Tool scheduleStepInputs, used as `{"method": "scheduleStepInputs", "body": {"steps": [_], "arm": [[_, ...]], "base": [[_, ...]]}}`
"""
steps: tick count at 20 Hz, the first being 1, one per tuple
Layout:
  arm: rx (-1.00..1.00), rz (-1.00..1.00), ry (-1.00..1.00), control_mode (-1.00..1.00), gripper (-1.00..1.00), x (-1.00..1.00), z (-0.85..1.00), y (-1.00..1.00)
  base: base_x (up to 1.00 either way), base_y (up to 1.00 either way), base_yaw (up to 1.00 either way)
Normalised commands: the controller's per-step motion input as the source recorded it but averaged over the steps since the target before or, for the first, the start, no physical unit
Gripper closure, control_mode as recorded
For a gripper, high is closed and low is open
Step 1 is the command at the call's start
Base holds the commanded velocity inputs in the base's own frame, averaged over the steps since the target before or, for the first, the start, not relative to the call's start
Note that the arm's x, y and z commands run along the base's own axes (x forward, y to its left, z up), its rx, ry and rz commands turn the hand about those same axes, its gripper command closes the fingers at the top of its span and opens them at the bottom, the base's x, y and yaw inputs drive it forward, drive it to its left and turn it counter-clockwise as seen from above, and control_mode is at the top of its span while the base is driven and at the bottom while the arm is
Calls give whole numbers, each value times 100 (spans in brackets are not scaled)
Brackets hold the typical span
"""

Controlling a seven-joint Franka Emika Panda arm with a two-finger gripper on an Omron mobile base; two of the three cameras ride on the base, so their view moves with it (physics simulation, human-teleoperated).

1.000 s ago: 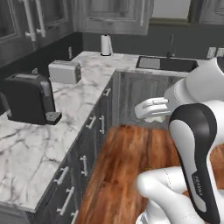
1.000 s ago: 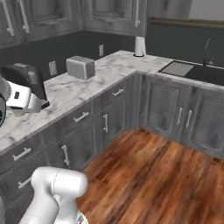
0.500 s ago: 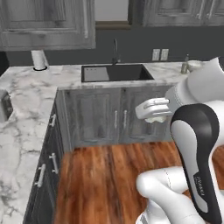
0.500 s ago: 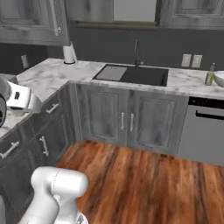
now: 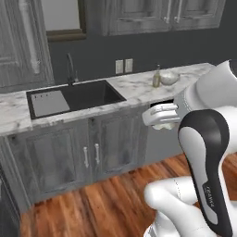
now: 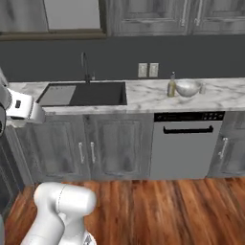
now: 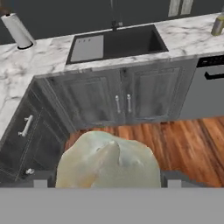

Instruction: Retrieve the bottle and the shaker from the cabinet and place them next to the mixing bowl on the counter. Then add garlic from the fridge to the mixing bowl.

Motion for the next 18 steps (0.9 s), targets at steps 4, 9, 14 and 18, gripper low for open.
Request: {"method": "scheduleStepInputs", "body": {"steps": [4,9,14,18], "arm": [[0,0,0,100,100,0,0,0],[0,0,0,100,100,0,0,0],[0,0,0,100,100,0,0,0],[0,0,0,100,100,0,0,0]], "base": [[99,-47,-34],[100,-78,-10],[100,-94,-4],[100,-100,-1]]}}
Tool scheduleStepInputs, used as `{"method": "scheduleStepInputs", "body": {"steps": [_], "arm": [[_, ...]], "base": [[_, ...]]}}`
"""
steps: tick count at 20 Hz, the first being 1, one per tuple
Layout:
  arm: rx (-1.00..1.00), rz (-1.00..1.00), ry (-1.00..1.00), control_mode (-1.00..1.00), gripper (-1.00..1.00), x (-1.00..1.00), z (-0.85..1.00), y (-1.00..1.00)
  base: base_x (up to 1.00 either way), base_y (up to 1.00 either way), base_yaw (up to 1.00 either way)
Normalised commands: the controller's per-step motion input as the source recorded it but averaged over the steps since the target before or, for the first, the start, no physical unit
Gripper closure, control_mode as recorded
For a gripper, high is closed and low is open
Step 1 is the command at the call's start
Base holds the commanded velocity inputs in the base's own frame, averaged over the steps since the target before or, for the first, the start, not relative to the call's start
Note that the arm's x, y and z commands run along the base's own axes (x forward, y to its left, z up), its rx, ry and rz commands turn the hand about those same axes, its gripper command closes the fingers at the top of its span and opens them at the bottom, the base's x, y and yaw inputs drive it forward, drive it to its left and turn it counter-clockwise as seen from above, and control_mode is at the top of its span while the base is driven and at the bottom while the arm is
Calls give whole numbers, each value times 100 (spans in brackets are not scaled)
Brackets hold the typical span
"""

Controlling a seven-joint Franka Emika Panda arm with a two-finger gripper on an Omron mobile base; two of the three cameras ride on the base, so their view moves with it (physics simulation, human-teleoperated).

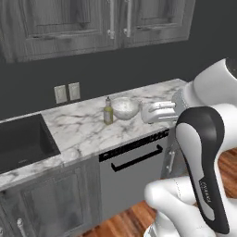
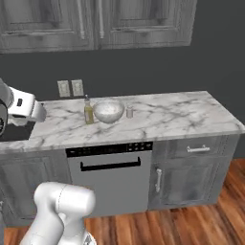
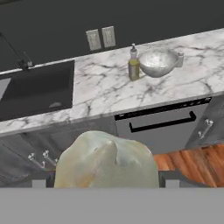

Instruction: Retrieve the bottle and the shaker from the cabinet and place them next to the mixing bowl on the counter. Then add garlic from the fridge to the mixing bowl.

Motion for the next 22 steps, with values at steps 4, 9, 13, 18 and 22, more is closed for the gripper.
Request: {"method": "scheduleStepInputs", "body": {"steps": [4,9,13,18,22], "arm": [[0,0,0,100,100,0,0,0],[0,0,0,100,100,0,0,0],[0,0,0,100,100,0,0,0],[0,0,0,100,100,0,0,0],[0,0,0,100,100,0,0,0]], "base": [[100,-81,12],[66,-75,25],[39,-55,22],[71,3,4],[73,4,10]]}}
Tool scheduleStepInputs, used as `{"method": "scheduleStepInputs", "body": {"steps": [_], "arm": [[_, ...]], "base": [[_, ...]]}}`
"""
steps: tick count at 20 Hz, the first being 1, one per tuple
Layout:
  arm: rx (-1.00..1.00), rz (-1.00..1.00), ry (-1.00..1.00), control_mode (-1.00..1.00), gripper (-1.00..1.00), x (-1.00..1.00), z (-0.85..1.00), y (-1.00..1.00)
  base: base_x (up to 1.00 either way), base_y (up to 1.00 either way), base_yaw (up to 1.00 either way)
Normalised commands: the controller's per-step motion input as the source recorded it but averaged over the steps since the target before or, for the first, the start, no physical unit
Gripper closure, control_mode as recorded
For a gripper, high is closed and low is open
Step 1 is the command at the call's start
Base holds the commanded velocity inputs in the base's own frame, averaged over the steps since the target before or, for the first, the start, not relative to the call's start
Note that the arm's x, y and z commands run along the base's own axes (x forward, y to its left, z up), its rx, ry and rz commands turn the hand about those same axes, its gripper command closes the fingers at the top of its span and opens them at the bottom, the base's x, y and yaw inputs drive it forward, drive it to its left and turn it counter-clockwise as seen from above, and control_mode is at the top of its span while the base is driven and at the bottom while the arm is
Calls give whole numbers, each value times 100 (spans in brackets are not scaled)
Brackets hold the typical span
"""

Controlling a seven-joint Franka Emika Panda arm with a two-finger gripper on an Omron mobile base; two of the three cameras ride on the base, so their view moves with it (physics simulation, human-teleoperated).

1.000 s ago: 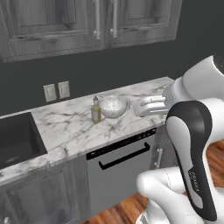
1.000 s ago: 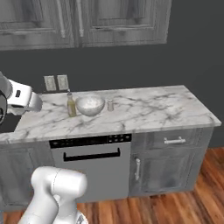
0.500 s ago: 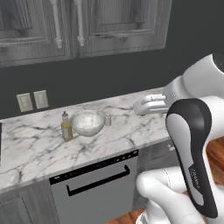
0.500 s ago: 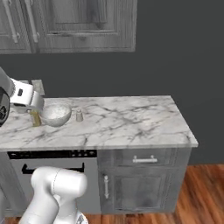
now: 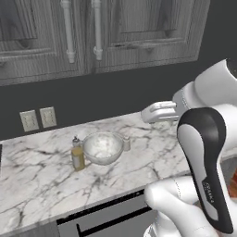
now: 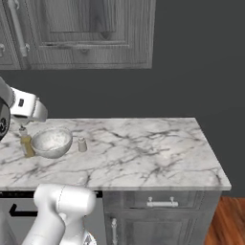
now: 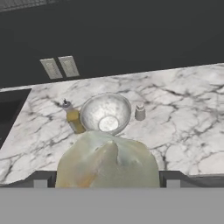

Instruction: Retrieve the bottle and the shaker from the cabinet and place them next to the mixing bowl on the counter. Then add garlic from the fridge to the mixing bowl.

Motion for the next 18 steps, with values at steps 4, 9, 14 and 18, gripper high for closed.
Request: {"method": "scheduleStepInputs", "body": {"steps": [4,9,14,18], "arm": [[0,0,0,100,100,0,0,0],[0,0,0,100,100,0,0,0],[0,0,0,100,100,0,0,0],[0,0,0,100,100,0,0,0]], "base": [[34,-5,10],[0,-1,1],[0,0,0],[0,0,0]]}}
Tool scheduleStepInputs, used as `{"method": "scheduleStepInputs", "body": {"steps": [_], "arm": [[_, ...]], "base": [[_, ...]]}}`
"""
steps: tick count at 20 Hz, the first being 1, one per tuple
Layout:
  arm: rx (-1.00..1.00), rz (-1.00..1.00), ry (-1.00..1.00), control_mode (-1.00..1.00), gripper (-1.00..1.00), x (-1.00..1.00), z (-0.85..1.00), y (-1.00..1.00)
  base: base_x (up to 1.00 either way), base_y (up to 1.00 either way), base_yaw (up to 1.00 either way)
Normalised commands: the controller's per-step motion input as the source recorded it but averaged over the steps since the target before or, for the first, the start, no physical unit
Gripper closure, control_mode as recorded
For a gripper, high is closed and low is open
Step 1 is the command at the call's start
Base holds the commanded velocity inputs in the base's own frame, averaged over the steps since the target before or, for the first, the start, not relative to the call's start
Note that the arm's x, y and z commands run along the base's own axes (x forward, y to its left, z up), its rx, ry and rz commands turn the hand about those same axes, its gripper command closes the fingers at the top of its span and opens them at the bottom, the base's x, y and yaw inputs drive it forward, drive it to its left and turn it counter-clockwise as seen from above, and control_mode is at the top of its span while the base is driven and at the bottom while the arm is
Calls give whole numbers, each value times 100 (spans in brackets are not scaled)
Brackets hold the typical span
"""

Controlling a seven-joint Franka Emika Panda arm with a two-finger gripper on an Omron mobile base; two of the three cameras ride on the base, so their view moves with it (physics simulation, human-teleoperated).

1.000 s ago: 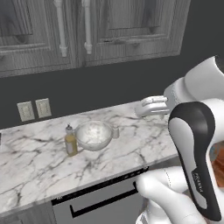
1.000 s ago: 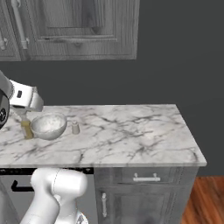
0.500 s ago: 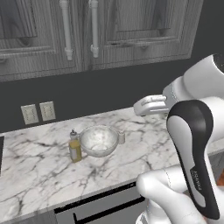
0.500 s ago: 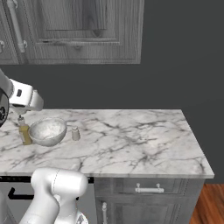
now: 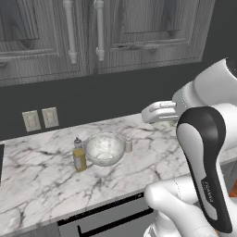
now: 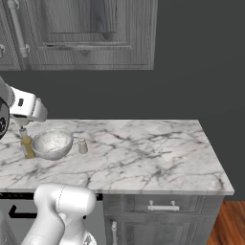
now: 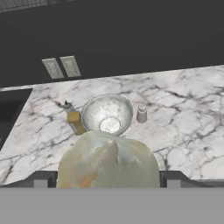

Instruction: Retrieve the bottle and the shaker from the cabinet and place them next to the mixing bowl on the counter. Then add garlic from the fridge to the mixing bowl.

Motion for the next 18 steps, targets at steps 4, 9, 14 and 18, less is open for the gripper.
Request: {"method": "scheduleStepInputs", "body": {"steps": [4,9,14,18], "arm": [[0,0,4,-100,100,0,-6,0],[2,2,12,-100,100,0,-50,5],[2,5,17,-100,100,7,-83,17],[-3,7,2,-100,100,32,-40,7]], "base": [[0,0,0],[0,0,0],[0,0,0],[0,0,0]]}}
